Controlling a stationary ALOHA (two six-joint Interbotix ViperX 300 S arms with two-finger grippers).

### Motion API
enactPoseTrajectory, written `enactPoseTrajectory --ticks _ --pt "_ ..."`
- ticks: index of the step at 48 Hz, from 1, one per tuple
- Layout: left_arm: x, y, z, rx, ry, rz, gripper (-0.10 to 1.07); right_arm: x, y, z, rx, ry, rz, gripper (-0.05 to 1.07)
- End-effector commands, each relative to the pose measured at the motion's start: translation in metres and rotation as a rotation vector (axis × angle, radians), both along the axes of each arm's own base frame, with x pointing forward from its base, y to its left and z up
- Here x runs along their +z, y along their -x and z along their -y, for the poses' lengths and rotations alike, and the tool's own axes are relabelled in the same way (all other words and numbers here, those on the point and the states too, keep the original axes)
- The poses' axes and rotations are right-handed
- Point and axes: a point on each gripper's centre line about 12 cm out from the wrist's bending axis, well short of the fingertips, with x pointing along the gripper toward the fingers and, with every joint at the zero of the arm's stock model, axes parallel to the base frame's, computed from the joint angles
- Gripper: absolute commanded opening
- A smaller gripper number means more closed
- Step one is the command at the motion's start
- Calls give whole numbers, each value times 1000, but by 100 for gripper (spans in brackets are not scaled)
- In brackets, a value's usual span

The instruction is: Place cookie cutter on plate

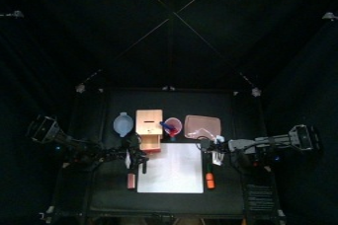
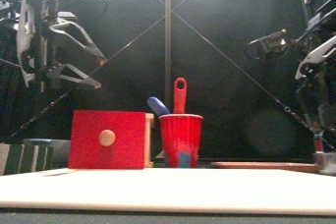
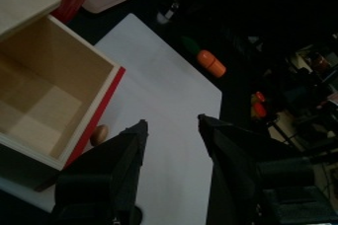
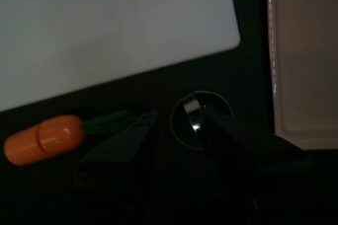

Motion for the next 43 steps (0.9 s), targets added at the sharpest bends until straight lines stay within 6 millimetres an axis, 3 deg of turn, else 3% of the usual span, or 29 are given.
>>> enactPoseTrajectory --ticks 1,13,25,43 --pt "4 -3 0 4 -2 15 83 7 -4 1 0 3 32 77" --pt "3 -3 -1 8 -1 13 83 18 -6 1 1 7 69 77" --pt "3 -3 -1 8 0 12 83 32 7 14 -58 25 61 79" --pt "2 -3 -2 9 -1 8 83 15 28 13 -118 -40 -2 88"
